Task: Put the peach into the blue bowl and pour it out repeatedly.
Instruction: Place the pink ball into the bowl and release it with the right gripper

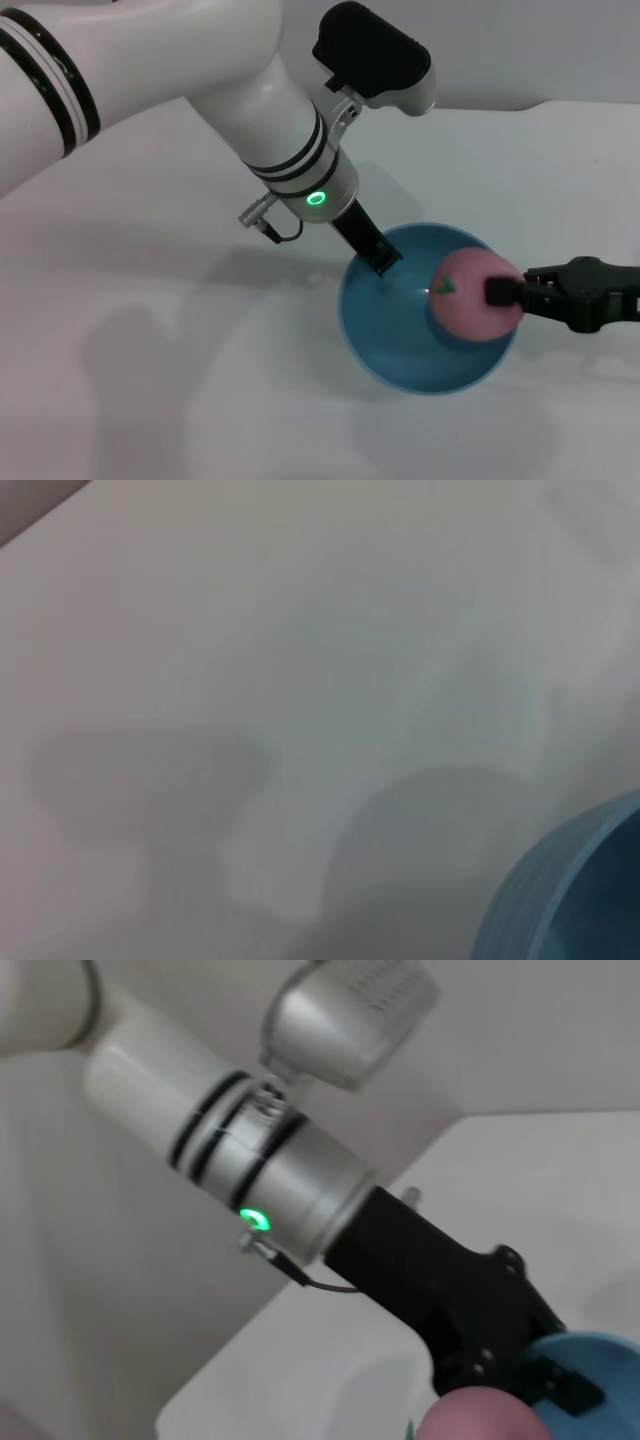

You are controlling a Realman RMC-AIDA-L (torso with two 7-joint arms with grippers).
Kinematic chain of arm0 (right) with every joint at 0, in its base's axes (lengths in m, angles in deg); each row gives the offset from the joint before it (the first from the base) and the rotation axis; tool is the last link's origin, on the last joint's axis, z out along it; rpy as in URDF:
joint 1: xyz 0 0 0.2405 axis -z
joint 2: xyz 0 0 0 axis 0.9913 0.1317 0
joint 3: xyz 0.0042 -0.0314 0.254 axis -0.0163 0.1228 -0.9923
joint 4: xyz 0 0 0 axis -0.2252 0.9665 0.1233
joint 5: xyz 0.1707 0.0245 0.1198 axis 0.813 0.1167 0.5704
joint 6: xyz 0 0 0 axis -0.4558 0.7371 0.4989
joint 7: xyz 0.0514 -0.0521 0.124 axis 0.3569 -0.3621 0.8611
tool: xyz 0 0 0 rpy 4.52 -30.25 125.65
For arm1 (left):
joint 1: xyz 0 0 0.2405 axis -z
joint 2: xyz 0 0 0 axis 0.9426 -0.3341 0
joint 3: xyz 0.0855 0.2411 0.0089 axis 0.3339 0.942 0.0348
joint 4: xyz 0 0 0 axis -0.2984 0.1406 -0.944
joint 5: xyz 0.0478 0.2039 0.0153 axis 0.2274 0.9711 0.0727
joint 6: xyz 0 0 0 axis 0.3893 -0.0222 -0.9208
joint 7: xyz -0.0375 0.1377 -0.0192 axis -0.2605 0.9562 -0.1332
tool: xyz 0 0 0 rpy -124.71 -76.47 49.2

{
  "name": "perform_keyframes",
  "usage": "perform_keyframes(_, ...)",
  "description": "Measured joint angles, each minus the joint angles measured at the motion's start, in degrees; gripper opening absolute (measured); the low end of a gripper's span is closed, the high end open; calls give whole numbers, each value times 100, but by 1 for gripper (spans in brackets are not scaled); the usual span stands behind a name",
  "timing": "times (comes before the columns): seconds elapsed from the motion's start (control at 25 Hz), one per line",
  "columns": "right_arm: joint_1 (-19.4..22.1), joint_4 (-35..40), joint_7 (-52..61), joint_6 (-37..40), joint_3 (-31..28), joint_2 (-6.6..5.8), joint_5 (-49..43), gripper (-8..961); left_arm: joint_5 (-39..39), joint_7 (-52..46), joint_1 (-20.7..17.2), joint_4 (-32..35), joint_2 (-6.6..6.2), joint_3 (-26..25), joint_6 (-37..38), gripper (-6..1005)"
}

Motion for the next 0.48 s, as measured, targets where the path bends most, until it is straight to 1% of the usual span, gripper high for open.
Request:
perform_keyframes(0.16, -48, -13, 146, -263, 270, 6, -27, 48, -5, 10, 32, 0, 6, 27, -29, -1)
perform_keyframes(0.24, -78, -16, 214, -388, 390, 7, -82, 153, -11, 19, 40, 0, 6, 31, -35, -1)
perform_keyframes(0.48, -164, 3, 324, -516, 577, 7, -159, 374, -56, 39, 45, -3, 6, 59, -106, -1)
